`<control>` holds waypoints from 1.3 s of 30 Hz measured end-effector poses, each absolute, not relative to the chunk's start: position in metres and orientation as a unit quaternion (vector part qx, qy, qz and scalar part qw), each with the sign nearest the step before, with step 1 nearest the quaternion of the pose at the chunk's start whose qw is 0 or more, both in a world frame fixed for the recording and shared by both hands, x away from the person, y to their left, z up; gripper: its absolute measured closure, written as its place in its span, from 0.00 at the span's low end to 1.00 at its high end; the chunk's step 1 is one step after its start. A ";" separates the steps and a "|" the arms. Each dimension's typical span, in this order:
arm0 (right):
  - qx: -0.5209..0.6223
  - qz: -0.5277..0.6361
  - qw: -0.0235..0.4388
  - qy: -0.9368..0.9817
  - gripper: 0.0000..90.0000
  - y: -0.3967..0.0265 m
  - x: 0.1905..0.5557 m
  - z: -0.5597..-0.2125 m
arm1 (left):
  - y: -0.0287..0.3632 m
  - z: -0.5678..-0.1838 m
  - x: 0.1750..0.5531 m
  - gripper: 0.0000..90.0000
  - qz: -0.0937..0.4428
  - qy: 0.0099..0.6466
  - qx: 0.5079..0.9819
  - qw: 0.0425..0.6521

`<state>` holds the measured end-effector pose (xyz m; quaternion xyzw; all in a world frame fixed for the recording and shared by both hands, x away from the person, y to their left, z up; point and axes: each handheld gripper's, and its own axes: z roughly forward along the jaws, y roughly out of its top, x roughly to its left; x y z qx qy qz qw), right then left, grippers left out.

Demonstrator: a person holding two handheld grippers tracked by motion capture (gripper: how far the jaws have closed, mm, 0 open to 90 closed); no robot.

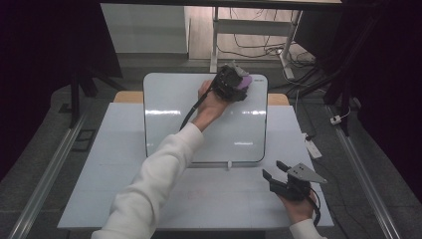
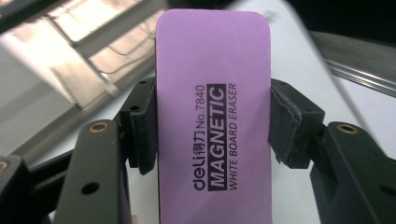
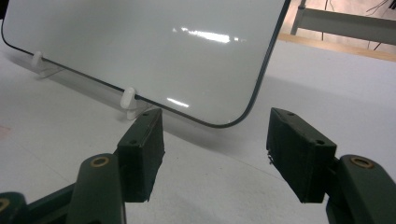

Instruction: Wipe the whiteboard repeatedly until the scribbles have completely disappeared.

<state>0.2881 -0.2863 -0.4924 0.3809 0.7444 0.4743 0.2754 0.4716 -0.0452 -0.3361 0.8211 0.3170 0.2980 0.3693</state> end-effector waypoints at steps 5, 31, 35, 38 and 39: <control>0.381 0.476 0.273 0.744 0.40 -0.286 0.288 -0.493 | -0.062 -0.346 0.465 0.46 0.269 0.297 0.840 0.366; 0.378 0.477 0.276 0.744 0.40 -0.285 0.288 -0.491 | -0.047 -0.332 0.475 0.46 0.299 0.315 0.822 0.367; 0.379 0.480 0.276 0.742 0.40 -0.287 0.289 -0.491 | -0.064 -0.341 0.469 0.46 0.289 0.293 0.839 0.357; 0.380 0.480 0.274 0.742 0.40 -0.287 0.289 -0.492 | -0.063 -0.343 0.467 0.46 0.284 0.289 0.843 0.354; 0.379 0.480 0.274 0.742 0.40 -0.287 0.289 -0.491 | -0.060 -0.342 0.467 0.46 0.280 0.291 0.842 0.356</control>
